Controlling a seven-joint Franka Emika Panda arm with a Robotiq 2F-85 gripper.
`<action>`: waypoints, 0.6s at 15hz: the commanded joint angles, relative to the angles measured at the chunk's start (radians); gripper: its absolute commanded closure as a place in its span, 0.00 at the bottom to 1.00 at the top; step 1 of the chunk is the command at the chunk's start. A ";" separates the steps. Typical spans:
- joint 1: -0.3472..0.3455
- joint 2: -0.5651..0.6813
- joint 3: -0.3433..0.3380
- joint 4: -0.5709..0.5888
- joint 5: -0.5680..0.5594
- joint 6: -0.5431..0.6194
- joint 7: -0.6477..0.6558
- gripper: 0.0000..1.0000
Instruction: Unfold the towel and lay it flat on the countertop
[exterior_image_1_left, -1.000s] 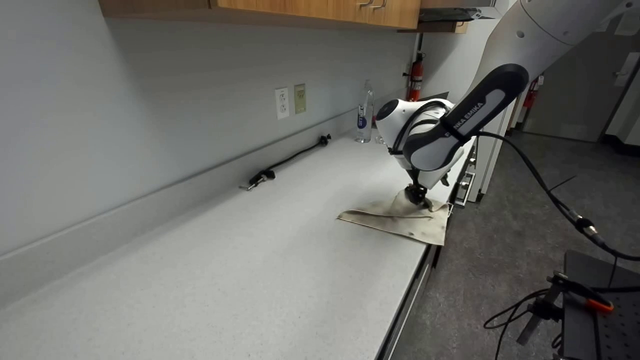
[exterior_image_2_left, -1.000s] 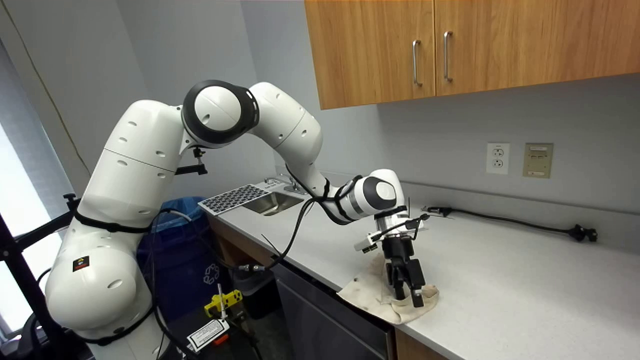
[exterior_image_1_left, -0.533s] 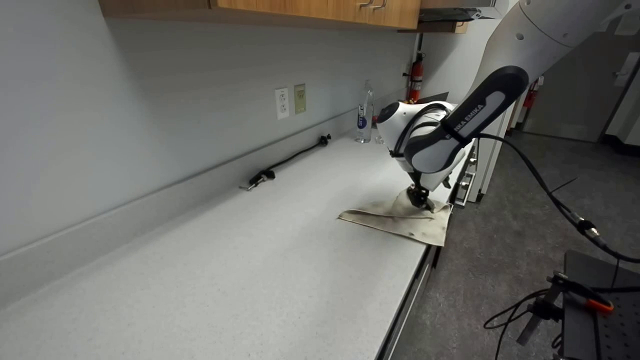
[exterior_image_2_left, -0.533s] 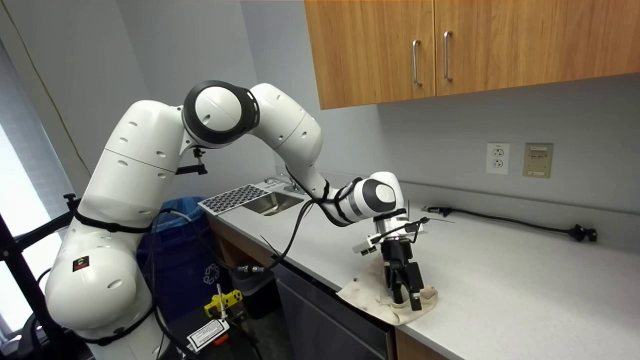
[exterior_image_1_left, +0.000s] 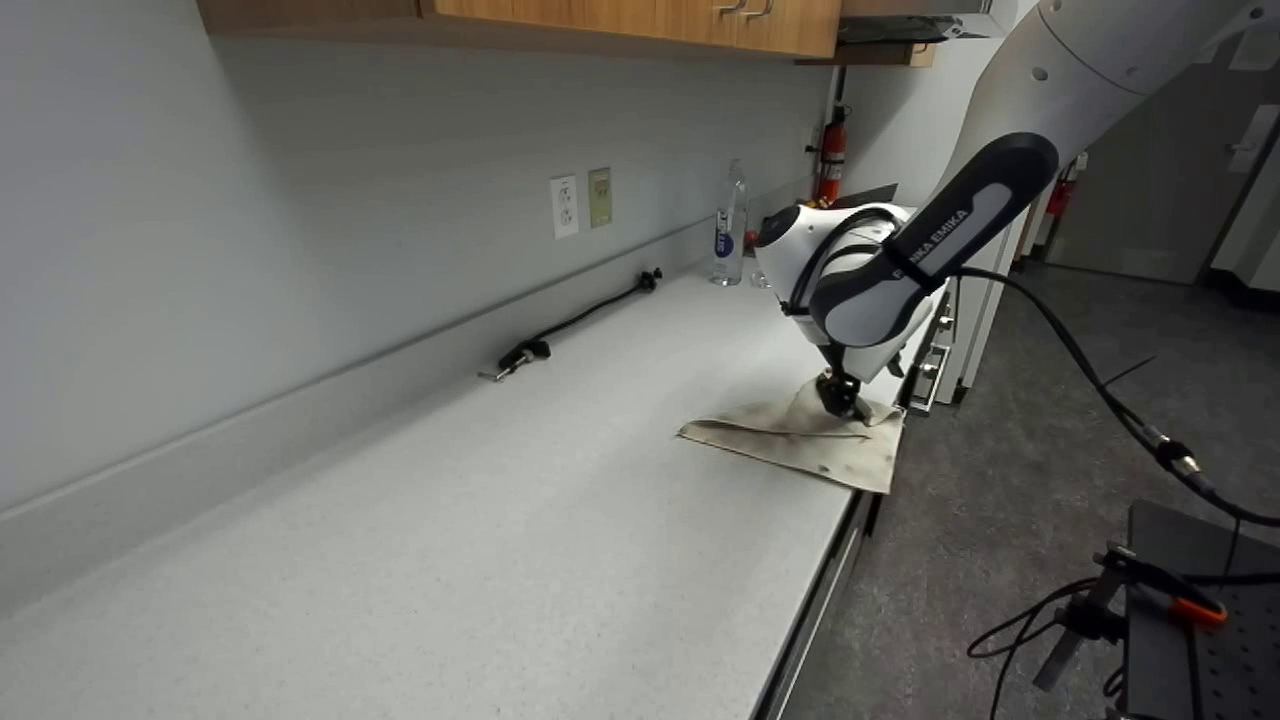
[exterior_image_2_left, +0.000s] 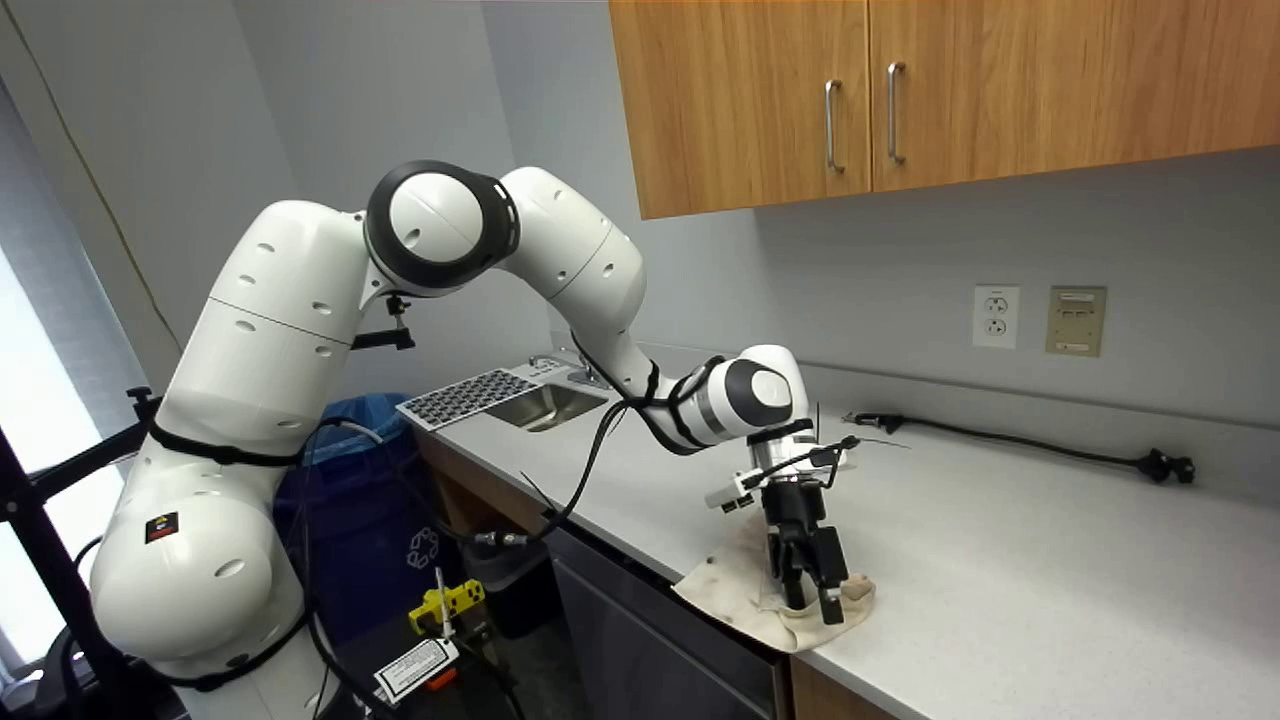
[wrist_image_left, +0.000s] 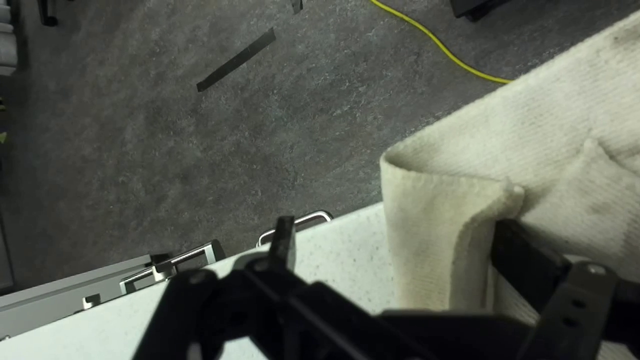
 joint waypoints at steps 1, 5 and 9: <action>0.006 -0.011 -0.007 0.008 -0.012 0.005 0.012 0.00; 0.017 -0.008 -0.010 0.028 -0.038 0.003 0.023 0.00; 0.004 -0.008 0.000 0.019 -0.024 0.007 0.009 0.00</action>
